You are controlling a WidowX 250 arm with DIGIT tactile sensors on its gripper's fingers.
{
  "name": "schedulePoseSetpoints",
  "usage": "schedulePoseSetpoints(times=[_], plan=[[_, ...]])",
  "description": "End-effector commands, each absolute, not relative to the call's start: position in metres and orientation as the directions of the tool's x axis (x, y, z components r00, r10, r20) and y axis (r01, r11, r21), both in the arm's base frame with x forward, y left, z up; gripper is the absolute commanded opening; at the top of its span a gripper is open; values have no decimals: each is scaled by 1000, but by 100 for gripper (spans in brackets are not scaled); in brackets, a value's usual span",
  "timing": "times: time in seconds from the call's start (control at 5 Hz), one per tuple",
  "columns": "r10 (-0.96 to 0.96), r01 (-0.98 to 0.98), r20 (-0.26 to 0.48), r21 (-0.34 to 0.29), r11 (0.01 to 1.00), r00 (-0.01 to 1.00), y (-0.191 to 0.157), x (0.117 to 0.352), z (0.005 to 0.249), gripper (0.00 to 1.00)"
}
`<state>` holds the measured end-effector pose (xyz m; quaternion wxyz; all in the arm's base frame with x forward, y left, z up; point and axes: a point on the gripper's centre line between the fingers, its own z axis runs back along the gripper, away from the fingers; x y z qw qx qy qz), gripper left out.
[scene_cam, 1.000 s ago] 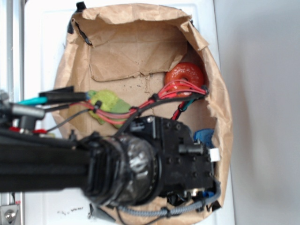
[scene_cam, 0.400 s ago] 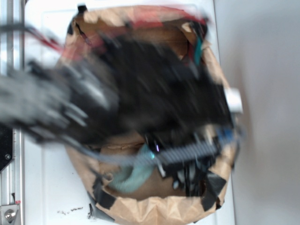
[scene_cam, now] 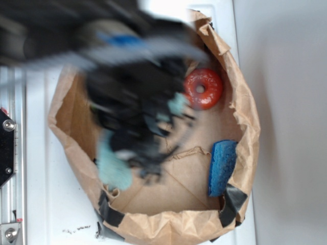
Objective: Grab the blue cloth.
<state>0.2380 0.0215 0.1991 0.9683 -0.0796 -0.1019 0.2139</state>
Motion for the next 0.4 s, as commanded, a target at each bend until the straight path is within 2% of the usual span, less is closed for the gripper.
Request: schedulePoseSetpoints(times=[0.0,0.2], plan=[[401,-375,213,-150,915,891,28,212,227,0],[391,-389,174,-45,920,904,21,221,220,0]])
